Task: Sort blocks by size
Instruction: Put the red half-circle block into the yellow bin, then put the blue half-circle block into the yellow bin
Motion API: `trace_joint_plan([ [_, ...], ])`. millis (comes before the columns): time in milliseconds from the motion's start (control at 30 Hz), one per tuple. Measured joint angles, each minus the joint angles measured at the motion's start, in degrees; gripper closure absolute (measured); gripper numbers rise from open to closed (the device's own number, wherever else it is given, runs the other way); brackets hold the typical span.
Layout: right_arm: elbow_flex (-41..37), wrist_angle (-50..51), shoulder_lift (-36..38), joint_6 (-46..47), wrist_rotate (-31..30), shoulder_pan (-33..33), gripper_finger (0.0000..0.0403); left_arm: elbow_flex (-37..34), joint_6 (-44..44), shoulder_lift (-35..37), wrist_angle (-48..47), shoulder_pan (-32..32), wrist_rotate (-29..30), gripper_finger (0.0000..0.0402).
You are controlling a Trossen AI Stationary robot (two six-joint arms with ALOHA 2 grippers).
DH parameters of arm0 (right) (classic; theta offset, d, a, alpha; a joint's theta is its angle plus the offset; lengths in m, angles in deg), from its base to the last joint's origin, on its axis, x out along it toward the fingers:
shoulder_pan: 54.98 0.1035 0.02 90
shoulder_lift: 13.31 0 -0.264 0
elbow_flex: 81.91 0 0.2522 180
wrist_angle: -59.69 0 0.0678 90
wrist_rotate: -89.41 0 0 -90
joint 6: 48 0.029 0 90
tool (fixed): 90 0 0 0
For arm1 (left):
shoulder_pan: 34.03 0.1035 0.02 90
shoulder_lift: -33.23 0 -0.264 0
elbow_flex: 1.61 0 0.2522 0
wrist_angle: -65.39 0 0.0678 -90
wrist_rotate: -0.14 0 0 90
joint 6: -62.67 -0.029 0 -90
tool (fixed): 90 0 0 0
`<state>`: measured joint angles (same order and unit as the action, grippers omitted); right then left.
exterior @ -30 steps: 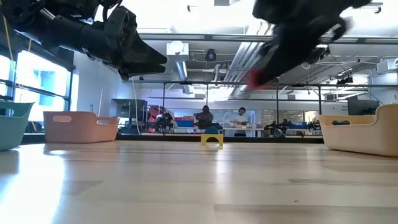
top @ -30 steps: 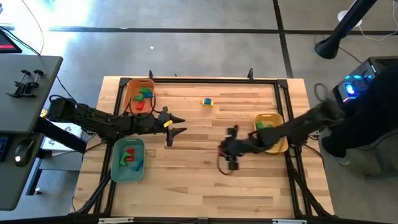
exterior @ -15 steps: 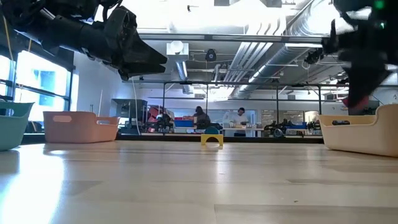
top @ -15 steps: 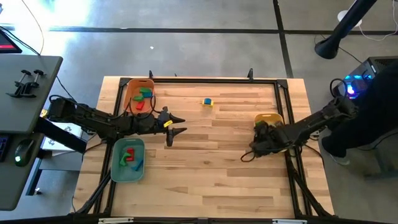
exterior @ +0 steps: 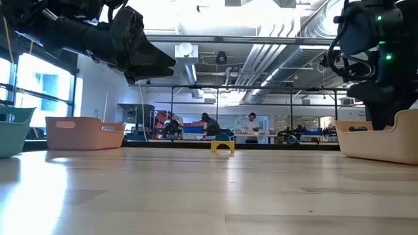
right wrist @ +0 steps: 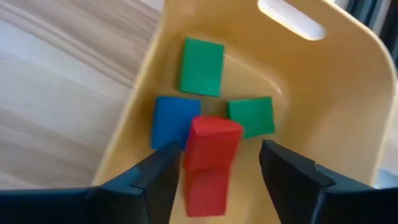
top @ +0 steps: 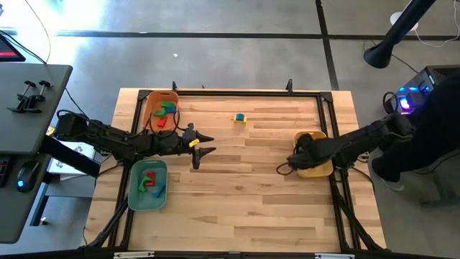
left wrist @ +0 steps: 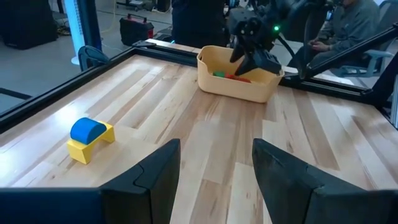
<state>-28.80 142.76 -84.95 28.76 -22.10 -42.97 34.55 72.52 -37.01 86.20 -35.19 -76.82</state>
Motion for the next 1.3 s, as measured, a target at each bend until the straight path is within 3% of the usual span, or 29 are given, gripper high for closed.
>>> trace_joint_plan([
  [200, 0.0, 2.2, 0.04, -0.89, -0.02, -1.17, 0.016, 0.0, 0.17, 0.0, 0.01, 0.0, 0.02, 0.0216],
  [300, 0.34, 2.48, 0.04, -0.85, -3.18, -0.93, 0.0161, 0.0, 0.39, 0.0, 0.01, 0.0, 0.02, 0.0216],
  [500, 8.11, 5.89, 0.04, 0.53, -8.27, 0.66, 0.0165, 0.0, 0.4, 0.0, 0.03, 0.01, 0.04, 0.0216],
  [633, 13.89, 2.87, 0.09, -4.98, -12.22, 1.94, 0.0165, 0.0, -1.56, 0.0, 1.55, -0.3, 0.81, 0.0216],
  [767, 15.71, -9.44, 0.09, -19.63, -18.98, 3.31, 0.0165, 0.0, -2.05, 0.0, 3.22, -0.36, 1.81, 0.0216],
  [900, 12.65, -29.17, 0.07, -37.75, -19.06, 2.23, 0.0165, 0.19, -4.3, -0.43, 4.46, 0.02, 5.22, 0.022],
  [1067, 4.42, -56.67, 0.02, -54.64, -10.33, -1.67, 0.0165, 4.46, -5.83, -3.66, 3.24, 2.16, 6.89, 0.024],
  [1300, -8.48, -87.75, -0.66, -58.65, -2.08, -4.9, 0.0165, 20.72, -16.61, -13.01, -16.81, 10.44, 4.52, 0.0262],
])
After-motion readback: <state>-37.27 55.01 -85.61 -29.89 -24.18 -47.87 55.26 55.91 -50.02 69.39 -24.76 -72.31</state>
